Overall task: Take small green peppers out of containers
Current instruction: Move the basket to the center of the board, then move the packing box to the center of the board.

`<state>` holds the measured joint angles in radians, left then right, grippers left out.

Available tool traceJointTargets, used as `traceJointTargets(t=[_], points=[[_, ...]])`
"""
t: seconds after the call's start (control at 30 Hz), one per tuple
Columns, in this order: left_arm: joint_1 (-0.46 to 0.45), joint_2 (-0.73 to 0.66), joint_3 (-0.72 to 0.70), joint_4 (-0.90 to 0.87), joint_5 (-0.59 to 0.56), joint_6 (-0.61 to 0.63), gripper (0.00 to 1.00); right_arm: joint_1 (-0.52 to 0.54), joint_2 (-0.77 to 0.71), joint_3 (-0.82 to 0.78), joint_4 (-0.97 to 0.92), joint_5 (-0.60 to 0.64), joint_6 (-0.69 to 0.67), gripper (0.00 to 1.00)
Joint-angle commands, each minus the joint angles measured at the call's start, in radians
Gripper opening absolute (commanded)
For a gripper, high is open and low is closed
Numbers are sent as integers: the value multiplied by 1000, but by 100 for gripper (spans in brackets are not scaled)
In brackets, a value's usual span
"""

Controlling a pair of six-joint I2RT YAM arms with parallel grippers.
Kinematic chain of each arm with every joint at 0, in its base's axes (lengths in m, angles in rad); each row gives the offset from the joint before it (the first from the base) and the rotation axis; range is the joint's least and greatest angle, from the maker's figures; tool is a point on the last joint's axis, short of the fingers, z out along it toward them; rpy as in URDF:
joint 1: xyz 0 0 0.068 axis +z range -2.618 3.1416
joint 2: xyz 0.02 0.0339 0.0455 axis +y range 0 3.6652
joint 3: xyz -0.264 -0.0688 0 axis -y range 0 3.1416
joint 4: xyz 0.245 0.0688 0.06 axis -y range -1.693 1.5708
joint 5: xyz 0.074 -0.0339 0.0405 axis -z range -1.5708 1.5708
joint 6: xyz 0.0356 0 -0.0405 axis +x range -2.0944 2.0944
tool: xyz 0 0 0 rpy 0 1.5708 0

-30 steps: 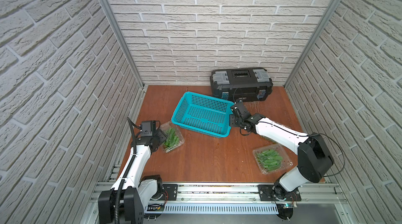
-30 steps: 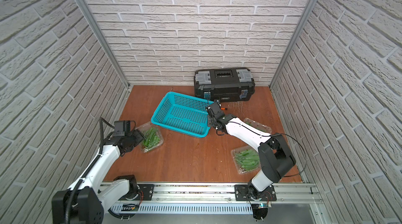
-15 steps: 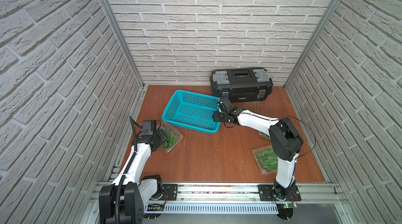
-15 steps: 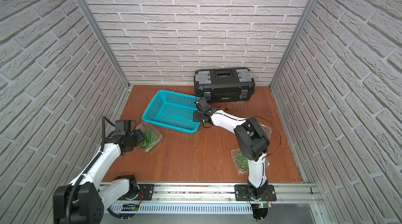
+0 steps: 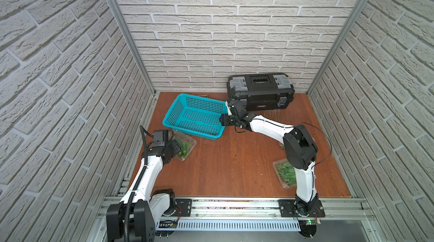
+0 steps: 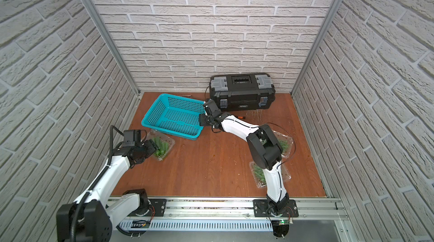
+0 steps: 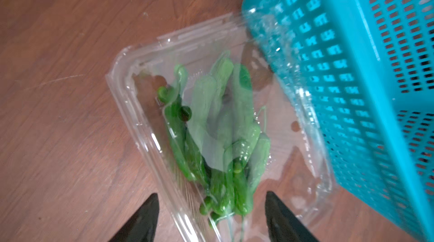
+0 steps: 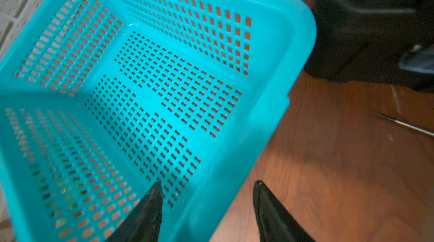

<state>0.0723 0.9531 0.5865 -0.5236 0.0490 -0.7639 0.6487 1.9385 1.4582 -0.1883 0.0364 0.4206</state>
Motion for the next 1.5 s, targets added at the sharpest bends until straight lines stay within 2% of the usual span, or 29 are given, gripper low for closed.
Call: traceJointTargets(t=[0.0, 0.13, 0.2, 0.4, 0.57, 0.7, 0.8, 0.97, 1.13, 1.47], points=[[7, -76, -11, -21, -48, -40, 71, 90, -159, -103, 84, 51, -147, 63], [10, -150, -12, -41, -107, -82, 75, 154, -225, -199, 101, 29, -179, 63], [22, -167, -9, -30, -137, -70, 81, 169, -218, -203, 82, -4, -177, 63], [115, -45, 60, 46, -128, 16, 85, 178, -200, -199, 80, -28, -152, 63], [229, 102, 119, 119, -29, 98, 87, 177, -205, -185, 57, -9, -179, 63], [307, 198, 106, 261, 150, 117, 87, 178, -208, -179, 23, 14, -203, 63], [314, 297, 132, 265, 217, 135, 87, 178, -216, -189, 16, 32, -209, 63], [314, 383, 116, 321, 231, 106, 87, 178, -230, -205, 14, 48, -216, 63], [270, 422, 129, 333, 226, 138, 87, 178, -240, -219, 13, 36, -224, 63], [-14, 487, 147, 259, 213, 206, 86, 178, -251, -256, 28, -60, -242, 64]])
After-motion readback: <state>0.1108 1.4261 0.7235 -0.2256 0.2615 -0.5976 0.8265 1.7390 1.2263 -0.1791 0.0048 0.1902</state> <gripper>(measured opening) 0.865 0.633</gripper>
